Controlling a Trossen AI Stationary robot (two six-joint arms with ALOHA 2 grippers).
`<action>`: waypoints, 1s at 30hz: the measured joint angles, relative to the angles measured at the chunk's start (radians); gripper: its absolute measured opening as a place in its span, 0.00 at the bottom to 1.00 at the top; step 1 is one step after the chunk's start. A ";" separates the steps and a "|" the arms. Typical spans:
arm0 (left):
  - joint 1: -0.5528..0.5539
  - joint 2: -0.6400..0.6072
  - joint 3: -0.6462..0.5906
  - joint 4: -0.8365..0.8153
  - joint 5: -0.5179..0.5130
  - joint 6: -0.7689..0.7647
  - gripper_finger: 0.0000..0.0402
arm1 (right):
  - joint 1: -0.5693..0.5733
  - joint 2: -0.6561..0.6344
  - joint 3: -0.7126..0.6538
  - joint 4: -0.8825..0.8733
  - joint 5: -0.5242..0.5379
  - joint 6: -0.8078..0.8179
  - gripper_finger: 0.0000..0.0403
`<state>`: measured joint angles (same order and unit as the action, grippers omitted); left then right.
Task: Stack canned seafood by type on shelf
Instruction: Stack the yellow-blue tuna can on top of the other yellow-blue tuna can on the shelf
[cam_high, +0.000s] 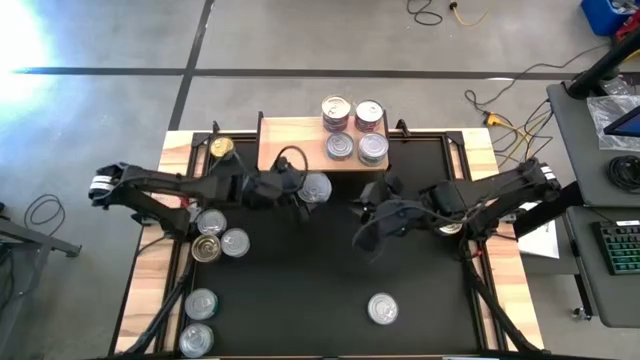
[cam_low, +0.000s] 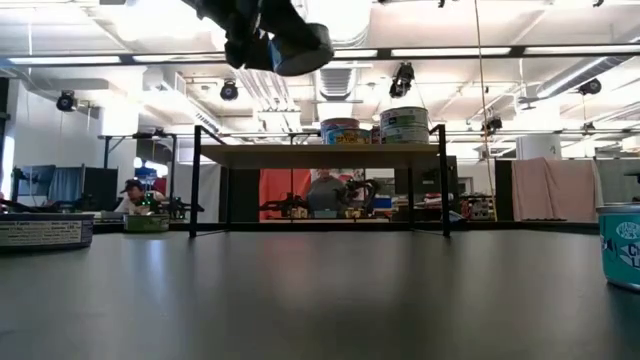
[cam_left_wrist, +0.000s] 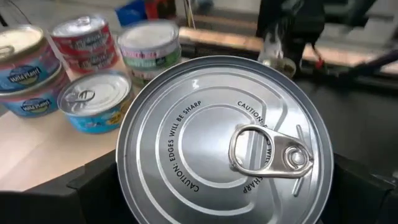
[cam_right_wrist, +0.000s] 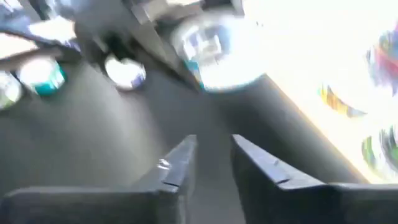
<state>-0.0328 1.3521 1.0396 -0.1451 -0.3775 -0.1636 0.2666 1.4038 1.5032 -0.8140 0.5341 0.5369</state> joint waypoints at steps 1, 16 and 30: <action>0.016 0.000 0.010 -0.023 0.023 0.009 0.95 | -0.007 -0.005 0.000 0.036 0.007 -0.035 0.20; 0.334 0.093 0.096 -0.148 0.238 0.000 0.95 | -0.279 0.005 -0.003 0.121 -0.130 -0.069 0.02; 0.404 0.317 0.387 -0.255 0.319 0.251 0.95 | -0.553 0.015 -0.003 0.277 -0.372 -0.390 0.02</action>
<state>0.3711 1.6691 1.4267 -0.3999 -0.0582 0.0872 -0.2864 1.4191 1.4998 -0.5373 0.1620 0.1472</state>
